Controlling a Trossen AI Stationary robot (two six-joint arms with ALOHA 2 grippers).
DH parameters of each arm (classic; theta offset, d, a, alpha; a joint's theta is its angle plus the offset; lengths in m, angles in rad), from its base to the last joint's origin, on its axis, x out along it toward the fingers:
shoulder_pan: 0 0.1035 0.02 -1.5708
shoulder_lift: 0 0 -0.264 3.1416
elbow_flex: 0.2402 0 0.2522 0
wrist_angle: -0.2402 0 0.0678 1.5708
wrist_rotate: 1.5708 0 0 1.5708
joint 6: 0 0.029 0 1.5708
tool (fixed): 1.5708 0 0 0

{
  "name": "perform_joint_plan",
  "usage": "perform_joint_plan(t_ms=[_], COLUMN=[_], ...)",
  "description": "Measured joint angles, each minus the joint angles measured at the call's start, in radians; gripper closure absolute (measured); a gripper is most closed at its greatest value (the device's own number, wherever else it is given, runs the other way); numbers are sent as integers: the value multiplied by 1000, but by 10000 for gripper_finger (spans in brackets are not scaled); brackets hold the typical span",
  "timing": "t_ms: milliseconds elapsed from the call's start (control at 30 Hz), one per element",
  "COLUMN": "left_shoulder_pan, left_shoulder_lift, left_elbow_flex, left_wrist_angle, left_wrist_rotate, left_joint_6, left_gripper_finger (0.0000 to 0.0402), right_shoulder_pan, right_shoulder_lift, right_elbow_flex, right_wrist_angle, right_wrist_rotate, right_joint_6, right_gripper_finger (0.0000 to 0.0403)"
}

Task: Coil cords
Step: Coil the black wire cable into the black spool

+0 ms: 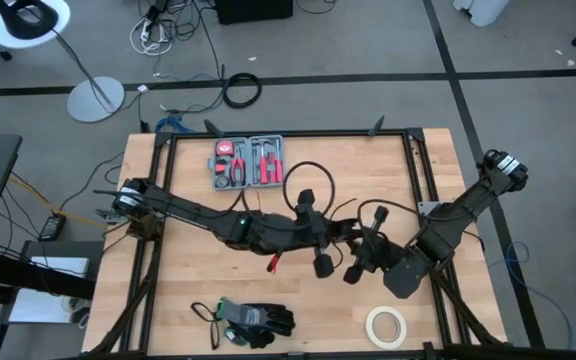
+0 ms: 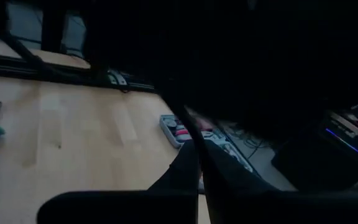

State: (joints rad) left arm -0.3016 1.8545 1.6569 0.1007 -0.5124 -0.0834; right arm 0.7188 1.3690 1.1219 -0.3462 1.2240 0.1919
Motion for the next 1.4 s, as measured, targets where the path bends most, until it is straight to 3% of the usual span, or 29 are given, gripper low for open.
perform_joint_plan(t_ms=[333,500,800,900,1100,1400], left_shoulder_pan=[21,66,105,114,118,107], left_shoulder_lift=[-1,-2,-1,-1,11,52], left_elbow_flex=[79,113,115,115,117,115], left_wrist_angle=[-200,-376,-389,-359,-356,-436], left_wrist_rotate=[-6,81,130,117,117,57], left_joint_6=[-60,-156,-173,-158,-152,-76], left_gripper_finger=[402,402,402,402,402,402], right_shoulder_pan=[-15,-38,-21,-43,-88,-103], right_shoulder_lift=[-15,-15,-14,-14,-13,-12], right_elbow_flex=[-1,-1,-1,-1,-1,-1], right_wrist_angle=[-158,-168,-164,-127,80,69], right_wrist_rotate=[-29,-105,-129,-144,-222,-287], right_joint_6=[205,245,338,322,101,57], right_gripper_finger=[401,401,401,401,400,400])
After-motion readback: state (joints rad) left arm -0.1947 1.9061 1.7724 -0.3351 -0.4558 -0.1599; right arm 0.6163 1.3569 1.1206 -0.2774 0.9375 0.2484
